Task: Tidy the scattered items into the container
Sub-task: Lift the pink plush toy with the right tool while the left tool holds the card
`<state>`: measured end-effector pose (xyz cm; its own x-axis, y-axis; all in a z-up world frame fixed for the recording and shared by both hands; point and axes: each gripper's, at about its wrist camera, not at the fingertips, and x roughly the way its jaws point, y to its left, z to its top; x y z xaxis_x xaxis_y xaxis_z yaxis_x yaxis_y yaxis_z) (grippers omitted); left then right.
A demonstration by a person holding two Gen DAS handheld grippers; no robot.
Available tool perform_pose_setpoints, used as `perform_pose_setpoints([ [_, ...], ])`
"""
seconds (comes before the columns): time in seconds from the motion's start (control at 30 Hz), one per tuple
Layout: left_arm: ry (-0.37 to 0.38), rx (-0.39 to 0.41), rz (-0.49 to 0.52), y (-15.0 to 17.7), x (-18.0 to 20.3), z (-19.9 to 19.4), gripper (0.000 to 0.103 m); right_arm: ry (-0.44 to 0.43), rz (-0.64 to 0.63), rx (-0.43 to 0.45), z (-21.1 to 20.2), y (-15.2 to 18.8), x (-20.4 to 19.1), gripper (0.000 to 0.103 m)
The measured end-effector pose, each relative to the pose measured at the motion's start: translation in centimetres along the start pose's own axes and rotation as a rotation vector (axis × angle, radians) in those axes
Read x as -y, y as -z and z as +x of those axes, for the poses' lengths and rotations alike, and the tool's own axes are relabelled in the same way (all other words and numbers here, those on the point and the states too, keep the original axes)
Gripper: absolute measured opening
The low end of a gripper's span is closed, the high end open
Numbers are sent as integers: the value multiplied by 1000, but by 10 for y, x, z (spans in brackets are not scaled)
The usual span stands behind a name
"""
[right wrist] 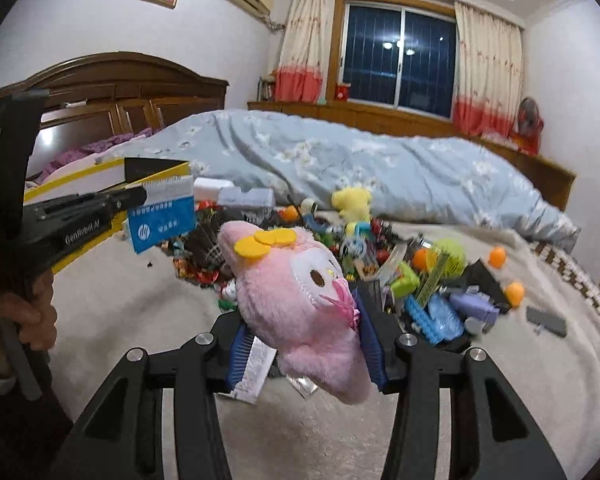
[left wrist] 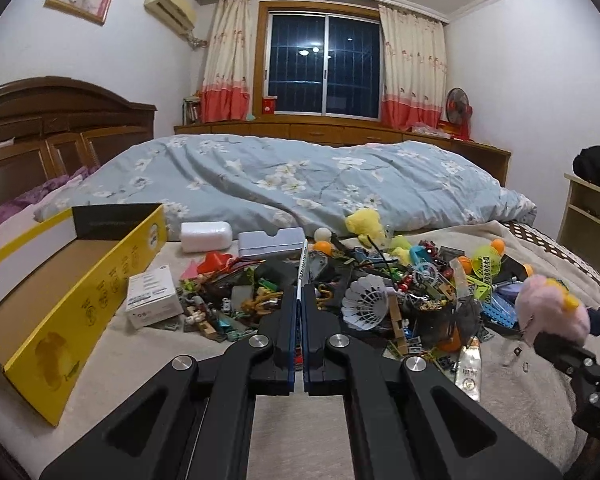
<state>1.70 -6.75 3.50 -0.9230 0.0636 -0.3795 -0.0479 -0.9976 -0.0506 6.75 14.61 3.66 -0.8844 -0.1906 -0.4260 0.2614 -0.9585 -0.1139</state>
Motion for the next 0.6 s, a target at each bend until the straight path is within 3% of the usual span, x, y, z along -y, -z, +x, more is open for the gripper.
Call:
perform_pose_setpoints([
  [0.3,-14,1,-5,0,-20,-12,3,-35,-21,-8,-6,-11,-28,47],
  [0.6,-13,11,-1,0,-30,-24,3,-34,5,-26,-5,-12,-31,48],
])
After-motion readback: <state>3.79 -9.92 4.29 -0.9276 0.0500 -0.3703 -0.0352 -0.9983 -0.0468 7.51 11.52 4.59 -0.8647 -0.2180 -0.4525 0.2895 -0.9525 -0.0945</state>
